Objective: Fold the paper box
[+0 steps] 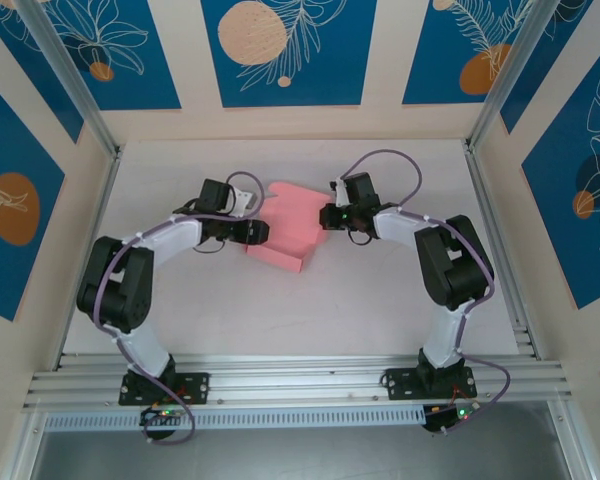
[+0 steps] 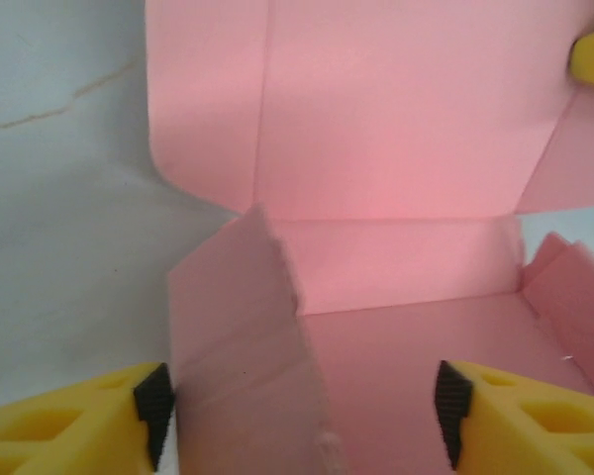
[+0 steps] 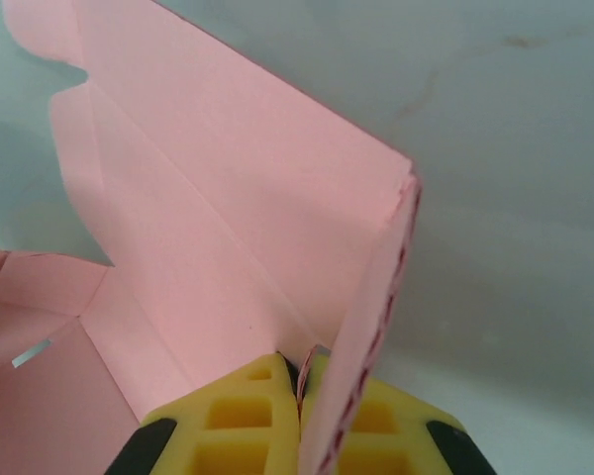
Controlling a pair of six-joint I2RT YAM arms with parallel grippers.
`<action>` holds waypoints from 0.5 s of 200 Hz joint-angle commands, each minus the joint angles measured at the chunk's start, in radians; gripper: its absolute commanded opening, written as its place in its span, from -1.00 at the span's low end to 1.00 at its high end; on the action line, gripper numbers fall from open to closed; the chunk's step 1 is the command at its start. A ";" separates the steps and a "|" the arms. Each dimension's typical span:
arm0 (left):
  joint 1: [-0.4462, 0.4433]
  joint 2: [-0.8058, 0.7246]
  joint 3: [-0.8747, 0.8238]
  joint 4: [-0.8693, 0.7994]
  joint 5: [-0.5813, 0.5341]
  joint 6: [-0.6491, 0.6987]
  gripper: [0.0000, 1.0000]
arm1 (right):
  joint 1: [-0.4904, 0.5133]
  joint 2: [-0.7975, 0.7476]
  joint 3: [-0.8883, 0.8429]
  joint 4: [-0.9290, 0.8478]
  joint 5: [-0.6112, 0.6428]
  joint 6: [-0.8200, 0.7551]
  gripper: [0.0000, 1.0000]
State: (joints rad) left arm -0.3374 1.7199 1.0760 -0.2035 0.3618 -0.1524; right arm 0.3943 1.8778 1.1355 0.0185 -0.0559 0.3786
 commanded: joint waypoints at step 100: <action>0.239 -0.350 -0.344 0.102 -0.067 -0.478 0.49 | 0.103 -0.234 -0.191 0.273 0.153 -0.350 -1.00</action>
State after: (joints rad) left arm -0.1665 1.3914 0.8124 -0.1440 0.3107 -0.5159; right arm 0.4892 1.6905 0.9783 0.2199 0.0761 0.0925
